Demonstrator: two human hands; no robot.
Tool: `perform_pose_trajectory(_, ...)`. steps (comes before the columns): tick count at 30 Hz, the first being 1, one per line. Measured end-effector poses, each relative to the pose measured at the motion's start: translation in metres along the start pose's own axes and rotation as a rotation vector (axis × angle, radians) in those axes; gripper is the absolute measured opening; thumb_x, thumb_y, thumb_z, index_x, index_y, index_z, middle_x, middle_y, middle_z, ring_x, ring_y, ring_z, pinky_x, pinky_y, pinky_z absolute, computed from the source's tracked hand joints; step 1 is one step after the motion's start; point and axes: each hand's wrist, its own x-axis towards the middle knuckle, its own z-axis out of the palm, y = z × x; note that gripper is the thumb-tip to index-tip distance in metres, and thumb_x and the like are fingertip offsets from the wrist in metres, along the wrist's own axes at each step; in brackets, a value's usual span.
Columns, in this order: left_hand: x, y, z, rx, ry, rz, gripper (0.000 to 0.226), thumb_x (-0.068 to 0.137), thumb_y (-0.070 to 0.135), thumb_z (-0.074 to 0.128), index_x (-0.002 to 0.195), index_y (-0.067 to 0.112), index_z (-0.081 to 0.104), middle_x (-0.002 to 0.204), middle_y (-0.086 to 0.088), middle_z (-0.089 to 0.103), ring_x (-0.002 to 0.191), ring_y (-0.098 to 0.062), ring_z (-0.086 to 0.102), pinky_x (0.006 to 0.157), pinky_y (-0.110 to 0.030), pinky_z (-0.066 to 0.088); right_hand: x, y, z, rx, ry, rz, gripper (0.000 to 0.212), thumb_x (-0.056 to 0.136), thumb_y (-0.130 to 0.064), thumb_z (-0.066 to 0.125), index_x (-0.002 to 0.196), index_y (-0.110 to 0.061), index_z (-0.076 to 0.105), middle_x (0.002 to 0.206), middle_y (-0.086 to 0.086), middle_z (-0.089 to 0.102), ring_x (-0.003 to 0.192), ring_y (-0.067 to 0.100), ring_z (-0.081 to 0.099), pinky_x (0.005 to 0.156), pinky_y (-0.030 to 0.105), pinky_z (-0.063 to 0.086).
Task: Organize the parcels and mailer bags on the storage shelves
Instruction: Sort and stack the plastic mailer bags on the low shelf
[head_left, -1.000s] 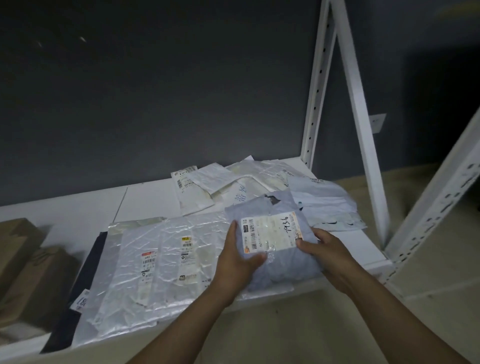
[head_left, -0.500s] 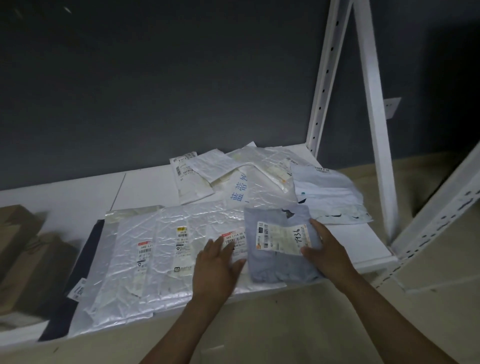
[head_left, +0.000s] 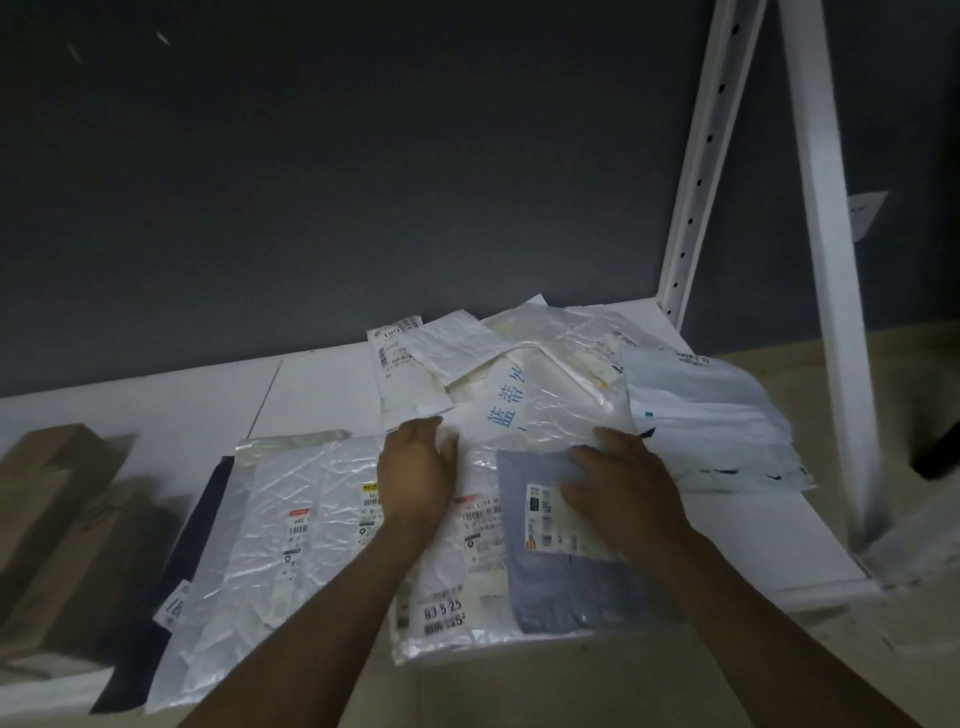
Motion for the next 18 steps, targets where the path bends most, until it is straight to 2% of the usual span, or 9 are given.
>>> perform_pose_trajectory(2, 0.031, -0.009, 0.005, 0.059, -0.045, -0.131, 0.045, 0.096, 0.042, 0.048, 0.132, 0.014, 0.053, 0.130, -0.013, 0.056, 0.117, -0.032, 0.052, 0.097, -0.040, 0.043, 0.021, -0.011, 0.004, -0.041, -0.062, -0.050, 0.053, 0.093, -0.049, 0.045, 0.141, -0.026, 0.043, 0.151, 0.004, 0.034, 0.136, 0.023, 0.034, 0.109, 0.035, 0.028)
perform_pose_trajectory(5, 0.069, -0.023, 0.016, 0.053, -0.099, -0.358, 0.052, 0.094, 0.050, 0.049, 0.129, 0.011, 0.049, 0.124, -0.018, 0.055, 0.113, -0.036, 0.052, 0.094, -0.044, 0.045, 0.050, -0.020, 0.015, -0.100, -0.148, -0.106, 0.058, 0.091, -0.052, 0.047, 0.142, -0.026, 0.040, 0.146, 0.005, 0.038, 0.131, 0.025, 0.039, 0.105, 0.036, 0.033)
perform_pose_trajectory(9, 0.088, -0.031, 0.033, 0.108, -0.062, -0.464, 0.058, 0.087, 0.053, 0.059, 0.125, 0.011, 0.045, 0.118, -0.018, 0.056, 0.109, -0.037, 0.051, 0.092, -0.044, 0.043, 0.066, -0.022, 0.028, -0.145, -0.221, -0.127, 0.057, 0.089, -0.055, 0.049, 0.137, -0.024, 0.045, 0.136, 0.005, 0.046, 0.121, 0.025, 0.045, 0.098, 0.036, 0.038)
perform_pose_trajectory(12, 0.096, -0.033, 0.037, -0.062, 0.020, -0.507, 0.064, 0.083, 0.036, 0.072, 0.131, 0.009, 0.042, 0.121, -0.018, 0.058, 0.111, -0.037, 0.055, 0.095, -0.045, 0.046, 0.069, -0.021, 0.035, -0.151, -0.187, -0.151, 0.054, 0.088, -0.055, 0.049, 0.132, -0.023, 0.049, 0.130, 0.006, 0.049, 0.116, 0.025, 0.047, 0.094, 0.036, 0.039)
perform_pose_trajectory(14, 0.100, -0.031, 0.031, -0.198, 0.094, -0.536, 0.056, 0.084, 0.024, 0.072, 0.129, 0.004, 0.048, 0.122, -0.018, 0.061, 0.112, -0.037, 0.058, 0.095, -0.041, 0.046, 0.069, -0.021, 0.037, -0.141, -0.175, -0.157, 0.053, 0.088, -0.054, 0.049, 0.130, -0.022, 0.050, 0.129, 0.006, 0.049, 0.115, 0.025, 0.047, 0.093, 0.035, 0.038)
perform_pose_trajectory(16, 0.097, -0.031, 0.024, -0.279, 0.155, -0.552, 0.043, 0.086, 0.023, 0.069, 0.121, 0.003, 0.058, 0.116, -0.017, 0.066, 0.107, -0.037, 0.062, 0.091, -0.039, 0.048, 0.069, -0.022, 0.039, -0.106, -0.162, -0.151, 0.052, 0.089, -0.053, 0.049, 0.131, -0.022, 0.050, 0.131, 0.005, 0.049, 0.117, 0.024, 0.046, 0.095, 0.035, 0.038)
perform_pose_trajectory(18, 0.087, -0.035, 0.019, -0.412, 0.228, -0.589, 0.036, 0.086, 0.025, 0.066, 0.114, 0.003, 0.063, 0.106, -0.017, 0.069, 0.096, -0.036, 0.067, 0.087, -0.041, 0.054, 0.066, -0.026, 0.038, -0.055, -0.124, -0.154, 0.052, 0.092, -0.051, 0.048, 0.134, -0.021, 0.049, 0.136, 0.003, 0.048, 0.122, 0.022, 0.044, 0.100, 0.033, 0.036)
